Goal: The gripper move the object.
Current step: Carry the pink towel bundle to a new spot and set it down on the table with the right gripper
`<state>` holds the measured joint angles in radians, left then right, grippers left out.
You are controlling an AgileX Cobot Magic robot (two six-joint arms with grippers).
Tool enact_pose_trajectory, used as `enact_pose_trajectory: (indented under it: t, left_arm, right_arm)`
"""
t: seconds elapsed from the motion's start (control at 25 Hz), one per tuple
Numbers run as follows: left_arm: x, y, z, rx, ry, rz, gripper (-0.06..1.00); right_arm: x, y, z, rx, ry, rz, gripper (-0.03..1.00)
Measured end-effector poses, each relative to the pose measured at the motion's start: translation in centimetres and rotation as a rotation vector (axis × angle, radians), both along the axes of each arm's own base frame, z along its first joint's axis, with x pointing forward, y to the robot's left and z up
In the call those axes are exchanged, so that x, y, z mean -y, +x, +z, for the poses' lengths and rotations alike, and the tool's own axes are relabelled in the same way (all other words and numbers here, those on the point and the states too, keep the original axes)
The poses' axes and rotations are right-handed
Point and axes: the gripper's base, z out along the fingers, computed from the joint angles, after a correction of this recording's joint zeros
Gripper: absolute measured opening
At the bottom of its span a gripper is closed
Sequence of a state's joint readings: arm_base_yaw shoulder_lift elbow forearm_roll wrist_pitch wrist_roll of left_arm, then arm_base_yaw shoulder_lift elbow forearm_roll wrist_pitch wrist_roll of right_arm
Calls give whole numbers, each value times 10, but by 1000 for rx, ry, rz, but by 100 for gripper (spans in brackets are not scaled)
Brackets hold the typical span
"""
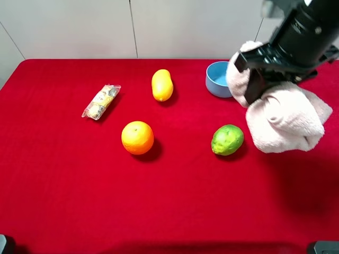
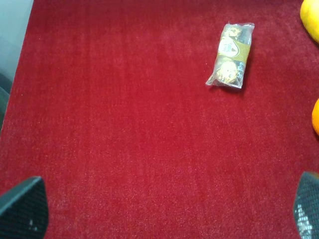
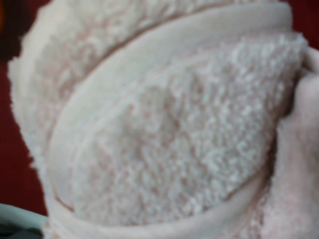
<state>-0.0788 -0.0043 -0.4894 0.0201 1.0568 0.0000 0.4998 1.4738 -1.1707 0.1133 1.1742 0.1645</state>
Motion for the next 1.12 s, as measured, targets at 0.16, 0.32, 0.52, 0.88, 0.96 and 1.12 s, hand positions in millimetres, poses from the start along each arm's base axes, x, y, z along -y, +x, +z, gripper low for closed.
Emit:
enact_pose_trajectory:
  t: [0.16,0.32,0.52,0.88,0.96,1.12]
  left_arm:
    - [0,0,0,0,0,0,98]
    - [0,0,0,0,0,0,98]
    - [0,0,0,0,0,0,98]
    - [0,0,0,0,0,0,98]
    - [0,0,0,0,0,0,98]
    - [0,0,0,-1,0,0,98]
  right_arm:
    - [-18,-5,15,20,23,22,34]
    - [-38,-9,20,19,28,60,34]
    - [-58,-20,22,18,41,95,34]
    - [-80,-38,24,17,73,114,34]
    - [-84,-42,24,13,84,121,34]
    - [-94,-49,26,25,112,143,34]
